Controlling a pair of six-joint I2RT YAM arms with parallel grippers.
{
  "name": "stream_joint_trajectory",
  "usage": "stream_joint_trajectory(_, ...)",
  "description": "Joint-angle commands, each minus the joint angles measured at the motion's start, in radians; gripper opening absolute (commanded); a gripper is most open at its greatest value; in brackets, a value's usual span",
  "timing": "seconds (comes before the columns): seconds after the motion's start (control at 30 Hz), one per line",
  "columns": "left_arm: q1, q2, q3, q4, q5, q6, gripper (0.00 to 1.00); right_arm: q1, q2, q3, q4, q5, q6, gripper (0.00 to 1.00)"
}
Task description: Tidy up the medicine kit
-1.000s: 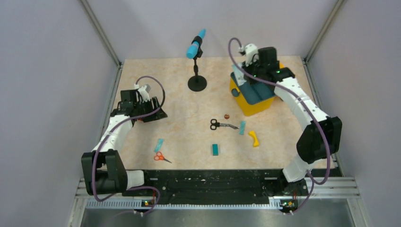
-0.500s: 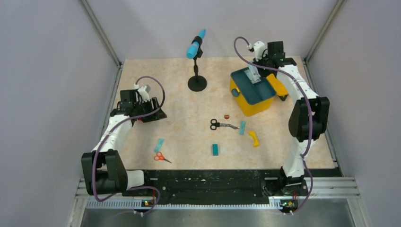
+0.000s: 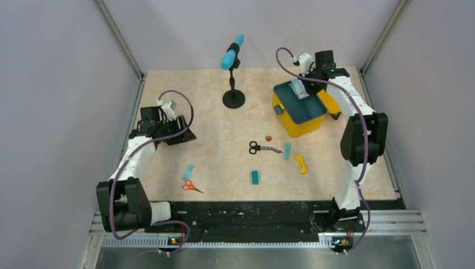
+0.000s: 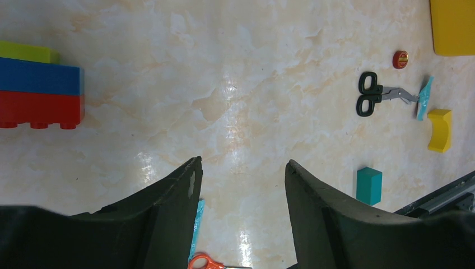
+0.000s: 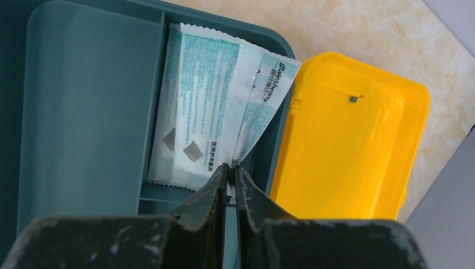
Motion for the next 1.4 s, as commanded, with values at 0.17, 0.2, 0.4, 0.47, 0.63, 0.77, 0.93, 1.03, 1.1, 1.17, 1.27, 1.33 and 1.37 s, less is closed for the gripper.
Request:
stream_joint_trajectory(0.17, 0.008, -0.034, 0.014, 0.025, 0.014, 0.001, 0.61, -0.002, -0.015, 0.13, -0.044, 0.021, 0.074, 0.28)
stream_joint_trajectory(0.2, 0.009, -0.038, 0.012, 0.026, 0.016, 0.001, 0.61, -0.002, -0.02, 0.139, -0.047, 0.012, 0.082, 0.29)
stream_joint_trajectory(0.4, 0.01, -0.041, 0.004, 0.029, 0.021, 0.0, 0.61, -0.002, 0.009, 0.177, -0.009, 0.002, 0.147, 0.27)
stream_joint_trajectory(0.47, 0.01, -0.038, 0.011, 0.024, 0.021, 0.004, 0.61, -0.002, 0.048, 0.208, -0.007, -0.018, 0.169, 0.26)
stream_joint_trajectory(0.63, 0.01, -0.029, 0.051, -0.005, 0.018, 0.031, 0.61, -0.003, 0.137, 0.283, -0.008, -0.052, 0.214, 0.26)
stream_joint_trajectory(0.77, 0.011, -0.036, 0.065, -0.023, 0.016, 0.056, 0.61, -0.002, 0.161, 0.339, -0.008, -0.049, 0.234, 0.25)
stream_joint_trajectory(0.93, 0.011, -0.025, 0.121, -0.053, 0.003, 0.187, 0.61, 0.006, 0.072, 0.338, 0.012, -0.157, 0.261, 0.29)
stream_joint_trajectory(1.03, 0.011, 0.002, 0.219, -0.106, -0.04, 0.317, 0.62, 0.029, -0.026, 0.27, 0.019, -0.232, 0.267, 0.41)
stream_joint_trajectory(1.1, 0.011, 0.014, 0.27, -0.137, -0.039, 0.391, 0.62, 0.053, -0.096, 0.19, 0.033, -0.267, 0.232, 0.46)
stream_joint_trajectory(1.17, 0.01, 0.021, 0.295, -0.167, -0.021, 0.45, 0.62, 0.082, -0.177, 0.077, 0.07, -0.292, 0.197, 0.5)
stream_joint_trajectory(1.27, 0.01, 0.024, 0.3, -0.23, 0.021, 0.508, 0.63, 0.13, -0.301, -0.117, 0.123, -0.327, 0.131, 0.57)
stream_joint_trajectory(1.33, 0.008, 0.026, 0.298, -0.3, 0.068, 0.563, 0.63, 0.163, -0.373, -0.24, 0.154, -0.333, 0.087, 0.59)
stream_joint_trajectory(1.37, 0.005, 0.028, 0.297, -0.347, 0.097, 0.603, 0.63, 0.183, -0.402, -0.314, 0.164, -0.335, 0.078, 0.59)
